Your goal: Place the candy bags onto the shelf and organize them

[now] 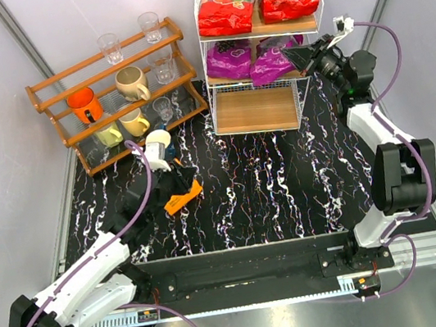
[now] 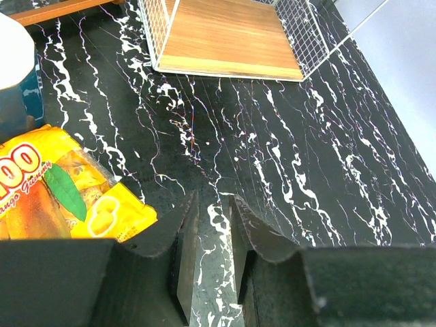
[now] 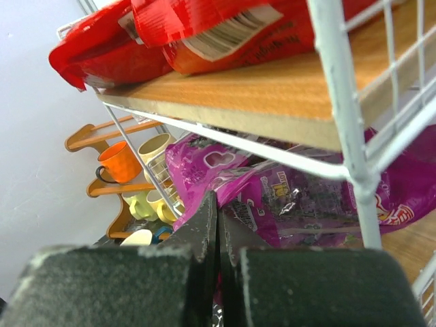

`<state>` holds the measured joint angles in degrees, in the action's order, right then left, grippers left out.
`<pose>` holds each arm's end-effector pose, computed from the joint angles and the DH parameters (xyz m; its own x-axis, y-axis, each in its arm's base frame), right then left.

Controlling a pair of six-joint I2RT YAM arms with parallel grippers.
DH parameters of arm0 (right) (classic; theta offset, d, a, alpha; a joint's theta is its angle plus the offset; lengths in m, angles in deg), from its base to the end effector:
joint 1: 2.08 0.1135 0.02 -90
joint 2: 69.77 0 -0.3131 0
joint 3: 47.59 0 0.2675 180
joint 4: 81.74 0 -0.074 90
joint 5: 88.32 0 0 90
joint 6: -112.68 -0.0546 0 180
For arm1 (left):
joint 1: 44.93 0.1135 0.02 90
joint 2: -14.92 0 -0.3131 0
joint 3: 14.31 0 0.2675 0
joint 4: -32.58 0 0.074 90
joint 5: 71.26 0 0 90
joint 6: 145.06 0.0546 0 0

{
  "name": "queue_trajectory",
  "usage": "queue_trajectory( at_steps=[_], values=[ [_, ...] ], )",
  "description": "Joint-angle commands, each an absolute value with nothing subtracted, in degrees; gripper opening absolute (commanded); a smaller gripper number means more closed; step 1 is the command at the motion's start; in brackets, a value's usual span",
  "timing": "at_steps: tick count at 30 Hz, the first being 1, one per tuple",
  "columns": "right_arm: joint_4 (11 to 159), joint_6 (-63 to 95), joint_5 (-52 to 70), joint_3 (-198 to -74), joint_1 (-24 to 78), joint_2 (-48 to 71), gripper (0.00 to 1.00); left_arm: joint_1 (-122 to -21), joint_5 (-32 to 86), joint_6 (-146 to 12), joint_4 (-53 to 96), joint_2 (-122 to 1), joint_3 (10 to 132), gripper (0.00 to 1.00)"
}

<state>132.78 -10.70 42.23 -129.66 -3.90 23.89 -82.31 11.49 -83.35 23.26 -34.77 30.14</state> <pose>0.4093 0.0225 0.4172 0.0092 0.4180 -0.9084 -0.6938 0.6569 0.2952 0.1694 -0.1207 0.2956 -0.4153 -0.2743 -0.8673 0.3502 0.8318 -0.4308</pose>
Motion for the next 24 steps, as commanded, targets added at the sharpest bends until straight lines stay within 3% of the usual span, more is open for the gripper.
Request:
queue_trajectory(
  at_steps=[1, 15, 19, 24],
  values=[
    [137.60, -10.63, 41.85, -128.68, -4.10, 21.46, 0.00, -82.02, 12.67, -82.66, 27.27, -34.82, 31.35, 0.27],
    [113.44, 1.32, 28.58, -128.14, -4.10, 16.80, 0.00, -82.02, 18.47, -82.83, 33.85, -39.91, 35.46, 0.27],
    [110.79, 1.68, 27.26, -130.25, -4.10, 18.03, 0.00, -82.45, 27.15, -81.87, 42.45, -50.08, 41.79, 0.27],
    [110.26, 1.15, 26.82, -131.39, -4.01, 19.17, 0.00, -84.82, 29.81, -78.01, 53.71, -63.63, 52.77, 0.27]
  ],
)
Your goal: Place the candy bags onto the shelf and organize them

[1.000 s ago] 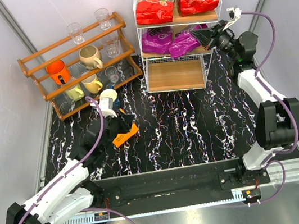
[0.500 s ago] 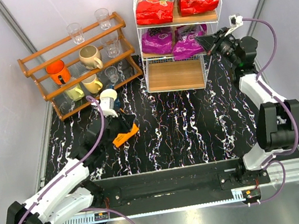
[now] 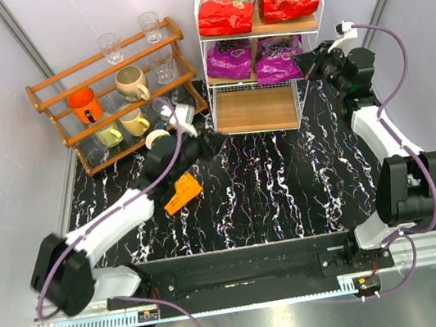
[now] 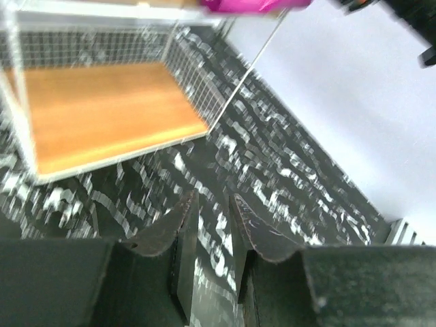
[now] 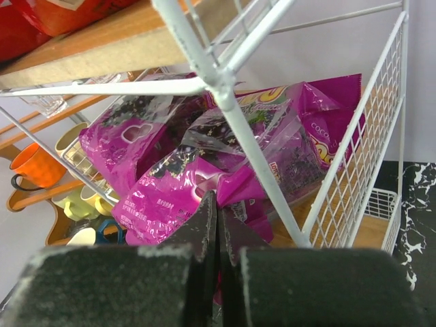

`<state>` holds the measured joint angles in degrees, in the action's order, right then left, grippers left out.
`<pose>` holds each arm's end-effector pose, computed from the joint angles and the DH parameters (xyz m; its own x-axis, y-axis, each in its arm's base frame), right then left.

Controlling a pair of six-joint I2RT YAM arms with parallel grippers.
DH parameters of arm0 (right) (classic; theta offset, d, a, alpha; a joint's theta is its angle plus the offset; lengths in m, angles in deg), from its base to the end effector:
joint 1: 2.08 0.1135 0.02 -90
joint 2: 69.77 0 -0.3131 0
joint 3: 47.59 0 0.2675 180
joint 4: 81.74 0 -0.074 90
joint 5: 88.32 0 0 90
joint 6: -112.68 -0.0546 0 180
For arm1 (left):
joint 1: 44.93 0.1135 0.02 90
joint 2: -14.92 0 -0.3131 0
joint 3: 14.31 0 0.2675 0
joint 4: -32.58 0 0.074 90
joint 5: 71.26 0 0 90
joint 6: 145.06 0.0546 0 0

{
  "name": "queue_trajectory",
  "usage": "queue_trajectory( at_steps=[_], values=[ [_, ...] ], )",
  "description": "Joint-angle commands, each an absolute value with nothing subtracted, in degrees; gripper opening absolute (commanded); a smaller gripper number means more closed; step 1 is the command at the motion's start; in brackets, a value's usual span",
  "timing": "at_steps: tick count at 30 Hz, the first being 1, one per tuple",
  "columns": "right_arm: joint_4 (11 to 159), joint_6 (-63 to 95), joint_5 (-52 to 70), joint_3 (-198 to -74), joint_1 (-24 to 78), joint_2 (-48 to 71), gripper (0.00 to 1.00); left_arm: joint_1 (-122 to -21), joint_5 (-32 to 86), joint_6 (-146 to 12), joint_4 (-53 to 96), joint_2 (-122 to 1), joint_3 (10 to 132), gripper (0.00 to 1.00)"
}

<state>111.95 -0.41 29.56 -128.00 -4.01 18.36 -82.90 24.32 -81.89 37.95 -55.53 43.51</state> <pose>0.3971 0.0122 0.4032 -0.0750 0.3494 -0.9340 -0.4410 0.8284 0.3453 0.2360 -0.1910 0.3338 -0.3996 -0.2580 -0.8796 0.5693 0.6823 -0.4587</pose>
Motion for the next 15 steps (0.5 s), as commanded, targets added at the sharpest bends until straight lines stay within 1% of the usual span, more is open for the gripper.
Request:
queue_trajectory(
  at_steps=[1, 3, 5, 6, 9, 15],
  values=[
    [110.00, 0.98, 26.99, -132.18, -4.01, 19.52, 0.00, -85.18, 30.42, -77.04, 55.11, -66.17, 56.53, 0.27],
    [109.64, 0.63, 27.43, -132.97, -4.10, 20.31, 0.00, -86.14, 30.78, -74.58, 57.76, -73.03, 60.33, 0.15],
    [109.12, 0.54, 27.43, -133.94, -4.01, 20.75, 0.00, -86.32, 30.60, -73.87, 60.91, -76.99, 64.89, 0.00],
    [109.03, 0.45, 27.34, -134.29, -4.01, 21.19, 0.00, -86.58, 30.34, -73.69, 61.62, -80.93, 66.49, 0.00],
    [109.12, 0.27, 27.34, -134.91, -4.10, 21.63, 0.00, -86.93, 29.99, -73.43, 63.21, -87.27, 72.47, 0.00],
    [107.45, 0.62, 28.22, -136.76, -4.10, 22.95, 0.00, -89.04, 26.04, -68.60, 61.81, -95.19, 83.27, 0.00]
  ],
)
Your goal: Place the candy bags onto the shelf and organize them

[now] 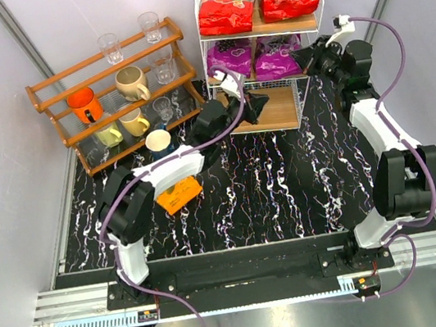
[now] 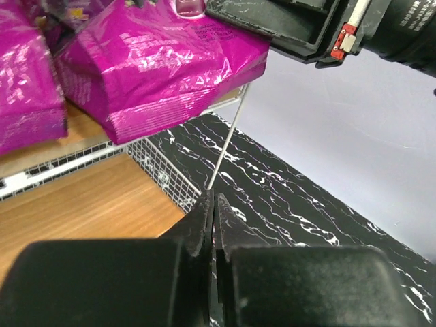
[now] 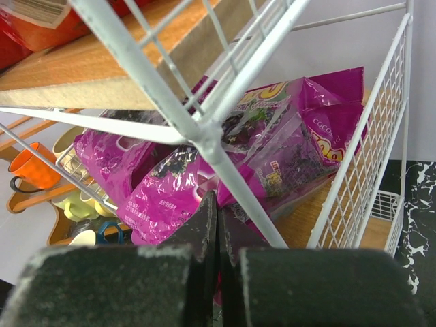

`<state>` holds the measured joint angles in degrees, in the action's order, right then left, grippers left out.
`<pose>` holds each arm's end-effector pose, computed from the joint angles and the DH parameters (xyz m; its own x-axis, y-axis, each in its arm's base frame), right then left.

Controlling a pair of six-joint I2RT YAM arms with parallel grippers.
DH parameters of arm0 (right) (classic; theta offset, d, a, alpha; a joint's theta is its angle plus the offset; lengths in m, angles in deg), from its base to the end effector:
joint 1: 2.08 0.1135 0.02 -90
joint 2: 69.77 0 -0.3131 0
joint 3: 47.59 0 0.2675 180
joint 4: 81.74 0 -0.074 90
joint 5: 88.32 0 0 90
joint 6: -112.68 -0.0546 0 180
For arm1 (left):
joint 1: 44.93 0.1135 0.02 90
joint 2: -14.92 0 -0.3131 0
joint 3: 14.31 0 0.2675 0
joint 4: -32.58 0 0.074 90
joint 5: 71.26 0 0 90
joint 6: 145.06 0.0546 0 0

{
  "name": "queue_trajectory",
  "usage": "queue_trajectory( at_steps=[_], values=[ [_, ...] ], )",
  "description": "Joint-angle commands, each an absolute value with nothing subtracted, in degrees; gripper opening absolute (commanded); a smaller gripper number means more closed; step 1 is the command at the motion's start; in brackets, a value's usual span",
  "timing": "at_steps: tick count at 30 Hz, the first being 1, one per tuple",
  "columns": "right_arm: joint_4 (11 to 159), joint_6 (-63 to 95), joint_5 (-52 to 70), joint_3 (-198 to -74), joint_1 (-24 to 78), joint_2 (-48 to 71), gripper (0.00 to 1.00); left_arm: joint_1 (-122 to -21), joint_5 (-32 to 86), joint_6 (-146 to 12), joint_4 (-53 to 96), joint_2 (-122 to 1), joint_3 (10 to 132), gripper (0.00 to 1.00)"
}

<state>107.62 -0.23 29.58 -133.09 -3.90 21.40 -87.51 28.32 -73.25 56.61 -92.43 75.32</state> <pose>0.4152 0.0124 0.4080 -0.1115 0.3478 -0.9309 -0.4291 0.8281 0.3607 0.3585 -0.3418 0.3450 -0.1694 -0.2624 -0.9500 0.7748 0.5602 -0.2929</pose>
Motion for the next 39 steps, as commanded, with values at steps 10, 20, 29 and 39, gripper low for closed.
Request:
queue_trajectory(
  at_steps=[10, 20, 29, 39],
  values=[
    [107.01, 1.06, 29.10, -136.41, -4.10, 23.74, 0.00, -91.59, 19.27, -62.37, 59.79, -103.20, 93.47, 0.00],
    [106.66, 1.42, 29.36, -135.53, -4.10, 23.22, 0.08, -93.35, 9.43, -55.68, 58.56, -109.88, 102.26, 0.00],
    [104.90, 2.82, 28.75, -132.72, -4.01, 14.88, 0.56, -93.44, 4.76, -51.37, 58.38, -114.63, 107.81, 0.00],
    [102.00, 2.65, 27.17, -127.63, -4.01, 4.67, 0.59, -93.53, 7.13, -53.65, 57.68, -115.69, 111.33, 0.00]
  ],
)
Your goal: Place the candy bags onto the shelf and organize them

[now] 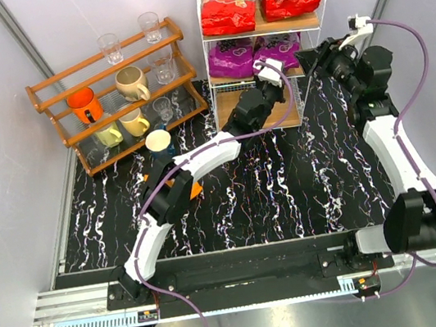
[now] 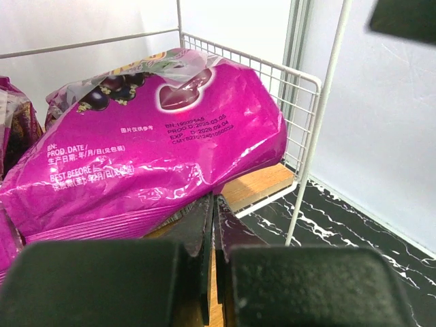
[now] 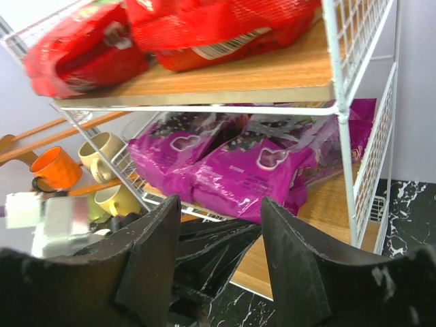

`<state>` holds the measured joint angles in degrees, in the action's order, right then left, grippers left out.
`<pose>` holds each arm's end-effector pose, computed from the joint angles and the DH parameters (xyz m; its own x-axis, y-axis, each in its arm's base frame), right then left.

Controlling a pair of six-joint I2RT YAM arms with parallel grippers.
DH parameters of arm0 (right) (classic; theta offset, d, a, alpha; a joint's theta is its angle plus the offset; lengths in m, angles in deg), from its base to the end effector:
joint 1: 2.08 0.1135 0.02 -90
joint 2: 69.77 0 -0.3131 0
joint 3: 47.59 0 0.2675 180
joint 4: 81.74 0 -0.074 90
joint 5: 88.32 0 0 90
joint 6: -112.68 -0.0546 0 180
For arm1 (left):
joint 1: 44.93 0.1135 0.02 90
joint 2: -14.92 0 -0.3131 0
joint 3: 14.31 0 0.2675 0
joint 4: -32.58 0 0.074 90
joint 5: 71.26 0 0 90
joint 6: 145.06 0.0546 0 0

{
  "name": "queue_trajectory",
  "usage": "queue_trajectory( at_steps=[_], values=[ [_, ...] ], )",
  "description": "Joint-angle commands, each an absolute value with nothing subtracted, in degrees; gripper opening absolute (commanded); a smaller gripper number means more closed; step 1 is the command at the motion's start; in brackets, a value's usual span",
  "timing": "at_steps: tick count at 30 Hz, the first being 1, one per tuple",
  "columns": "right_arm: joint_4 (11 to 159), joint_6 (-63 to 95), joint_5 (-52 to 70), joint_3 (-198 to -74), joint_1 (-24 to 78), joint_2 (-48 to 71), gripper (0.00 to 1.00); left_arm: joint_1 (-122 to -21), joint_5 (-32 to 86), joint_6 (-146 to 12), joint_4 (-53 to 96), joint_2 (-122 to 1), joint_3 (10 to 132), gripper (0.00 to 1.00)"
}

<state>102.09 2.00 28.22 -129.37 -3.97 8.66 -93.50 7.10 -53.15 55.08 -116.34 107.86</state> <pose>0.3467 0.0130 0.4512 -0.0292 0.3171 -0.9480 -0.4310 0.8517 0.2981 0.4150 -0.4535 0.3362 0.1735 -0.1473 -0.9738 0.5990 0.8006 -0.0143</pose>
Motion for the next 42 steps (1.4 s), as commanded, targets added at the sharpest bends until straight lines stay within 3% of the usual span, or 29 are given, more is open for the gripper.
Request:
queue_trajectory(
  at_steps=[1, 4, 18, 24, 28, 32, 39, 42],
  values=[
    [101.21, 2.99, 26.82, -127.44, -4.10, 4.41, 0.59, -93.88, 7.31, -53.74, 57.68, -115.16, 110.81, 0.00],
    [100.33, 3.09, 26.03, -126.91, -4.10, 3.27, 0.59, -94.58, 7.14, -52.69, 59.70, -113.84, 108.52, 0.00],
    [94.88, 3.35, 25.41, -126.65, -4.01, -1.13, 0.60, -94.58, 7.05, -51.72, 58.12, -123.32, 125.37, 0.00],
    [92.60, 4.31, 24.62, -126.74, -4.10, -2.97, 0.60, -94.50, 8.28, -52.51, 58.12, -125.44, 127.33, 0.00],
    [91.28, 4.49, 24.36, -127.00, -4.10, -4.55, 0.61, -95.20, 10.56, -53.57, 57.85, -119.66, 120.66, 0.00],
    [88.47, 4.67, 23.66, -127.18, -4.10, -7.01, 0.61, -97.30, 9.52, -54.00, 58.47, -109.29, 104.35, 0.00],
    [75.30, 3.27, 21.10, -126.13, -4.01, -11.06, 0.62, -102.75, 0.64, -63.22, 52.76, -83.46, 73.69, 0.00],
    [73.96, 0.29, 23.82, -122.18, -3.84, -12.73, 0.68, -104.86, -4.98, -68.49, 45.83, -70.81, 65.12, 0.00]
  ],
)
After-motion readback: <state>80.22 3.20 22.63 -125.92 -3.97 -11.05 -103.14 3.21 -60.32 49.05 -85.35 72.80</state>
